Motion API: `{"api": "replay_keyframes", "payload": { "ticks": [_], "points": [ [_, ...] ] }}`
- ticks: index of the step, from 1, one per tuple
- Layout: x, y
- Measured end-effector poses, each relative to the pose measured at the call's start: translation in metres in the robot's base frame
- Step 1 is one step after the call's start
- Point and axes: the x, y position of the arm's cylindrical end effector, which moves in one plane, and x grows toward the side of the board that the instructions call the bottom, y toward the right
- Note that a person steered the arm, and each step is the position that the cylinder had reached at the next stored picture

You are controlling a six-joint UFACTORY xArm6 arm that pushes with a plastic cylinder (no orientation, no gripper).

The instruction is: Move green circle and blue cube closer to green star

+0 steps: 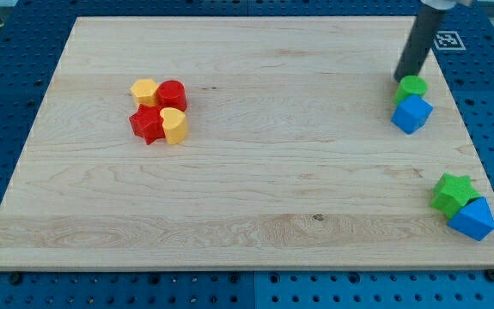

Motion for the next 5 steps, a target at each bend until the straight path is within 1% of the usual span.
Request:
{"api": "replay_keyframes", "payload": {
  "ticks": [1, 3, 4, 5],
  "points": [
    [0.003, 0.016],
    [0.003, 0.016],
    [0.004, 0.011],
    [0.004, -0.013]
  ]
}}
